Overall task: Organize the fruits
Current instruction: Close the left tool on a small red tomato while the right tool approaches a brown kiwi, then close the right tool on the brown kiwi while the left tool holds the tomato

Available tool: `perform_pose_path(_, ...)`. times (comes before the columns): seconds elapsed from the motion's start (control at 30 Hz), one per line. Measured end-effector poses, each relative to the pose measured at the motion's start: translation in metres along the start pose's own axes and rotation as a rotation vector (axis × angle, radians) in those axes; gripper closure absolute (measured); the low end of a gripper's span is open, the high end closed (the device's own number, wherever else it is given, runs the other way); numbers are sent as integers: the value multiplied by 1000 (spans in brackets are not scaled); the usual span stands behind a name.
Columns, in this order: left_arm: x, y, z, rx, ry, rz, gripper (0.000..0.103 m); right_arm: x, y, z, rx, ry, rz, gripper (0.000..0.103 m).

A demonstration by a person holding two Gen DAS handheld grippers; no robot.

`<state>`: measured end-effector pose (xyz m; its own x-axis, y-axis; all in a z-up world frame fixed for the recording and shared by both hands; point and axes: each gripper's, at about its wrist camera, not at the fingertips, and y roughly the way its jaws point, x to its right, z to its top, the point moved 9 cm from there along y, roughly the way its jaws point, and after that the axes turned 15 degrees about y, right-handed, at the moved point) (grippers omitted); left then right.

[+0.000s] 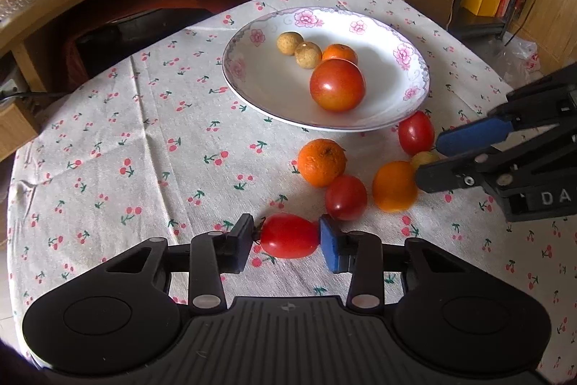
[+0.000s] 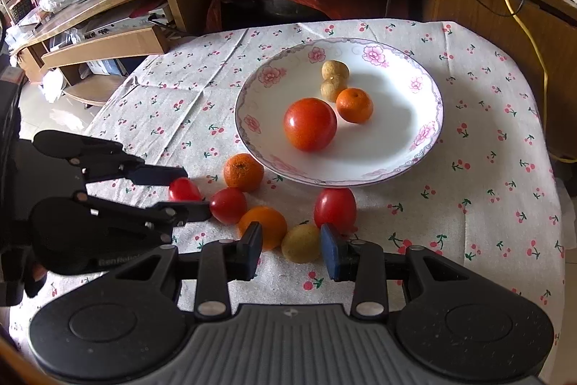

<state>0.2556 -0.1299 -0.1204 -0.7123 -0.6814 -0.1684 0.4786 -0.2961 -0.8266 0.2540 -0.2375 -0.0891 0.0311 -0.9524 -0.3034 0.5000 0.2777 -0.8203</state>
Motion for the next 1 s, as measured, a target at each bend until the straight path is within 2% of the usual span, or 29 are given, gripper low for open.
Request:
perform_pose_path(0.1, 5, -4, -4, -14, 13, 14, 56, -2, 0, 1, 3, -6, 1, 67)
perform_pose_path(0.3, 8, -14, -15, -36, -26, 11, 56, 3, -8, -1, 8, 8, 8, 67)
perform_pose_path(0.5, 19, -27, -23, -38, -46, -8, 56, -11, -4, -15, -18, -68, 43, 67)
perform_pose_path(0.67, 30, -26, -26, -46, -30, -28, 56, -24, -1, -12, 10, -124, 60, 63)
perform_pose_path(1.0, 29, -24, -29, -38, -29, -57, 55, -11, -5, -16, 17, -217, -26, 62)
